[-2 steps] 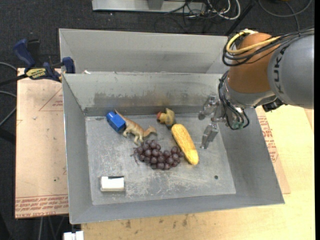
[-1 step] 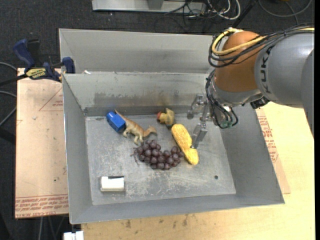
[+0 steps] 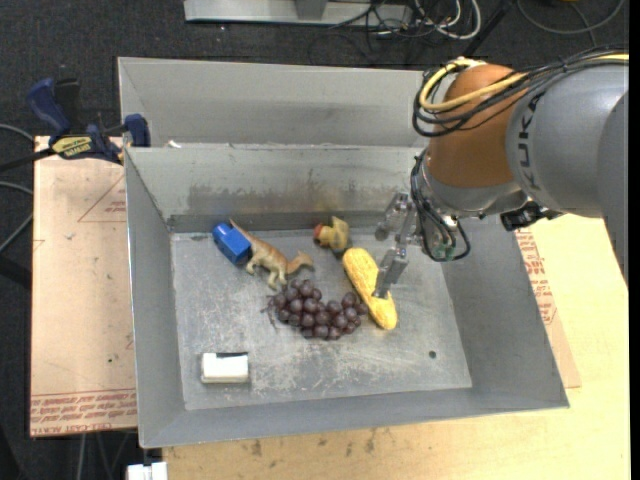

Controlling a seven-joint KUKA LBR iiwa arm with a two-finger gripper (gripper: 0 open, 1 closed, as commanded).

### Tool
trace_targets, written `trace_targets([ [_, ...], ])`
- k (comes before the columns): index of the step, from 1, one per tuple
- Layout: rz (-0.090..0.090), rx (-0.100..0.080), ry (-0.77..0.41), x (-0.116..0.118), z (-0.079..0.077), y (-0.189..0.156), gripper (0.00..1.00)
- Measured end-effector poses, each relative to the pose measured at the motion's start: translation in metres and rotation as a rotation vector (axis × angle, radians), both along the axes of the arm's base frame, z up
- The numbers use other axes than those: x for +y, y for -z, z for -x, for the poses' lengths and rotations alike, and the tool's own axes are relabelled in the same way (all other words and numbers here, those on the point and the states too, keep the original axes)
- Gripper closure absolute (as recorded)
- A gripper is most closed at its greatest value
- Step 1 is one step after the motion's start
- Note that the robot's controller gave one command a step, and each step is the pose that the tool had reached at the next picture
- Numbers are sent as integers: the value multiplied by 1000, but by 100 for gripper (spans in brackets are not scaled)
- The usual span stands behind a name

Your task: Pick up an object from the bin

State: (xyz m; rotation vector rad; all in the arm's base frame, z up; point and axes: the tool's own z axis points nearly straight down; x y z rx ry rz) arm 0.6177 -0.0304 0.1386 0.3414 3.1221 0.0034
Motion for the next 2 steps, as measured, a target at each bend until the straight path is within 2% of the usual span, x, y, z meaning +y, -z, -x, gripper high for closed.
trace_targets([
  [1, 2, -5, -67, -3, 6, 55, 0],
  [2, 2, -20, 118, -2, 5, 72, 100],
])
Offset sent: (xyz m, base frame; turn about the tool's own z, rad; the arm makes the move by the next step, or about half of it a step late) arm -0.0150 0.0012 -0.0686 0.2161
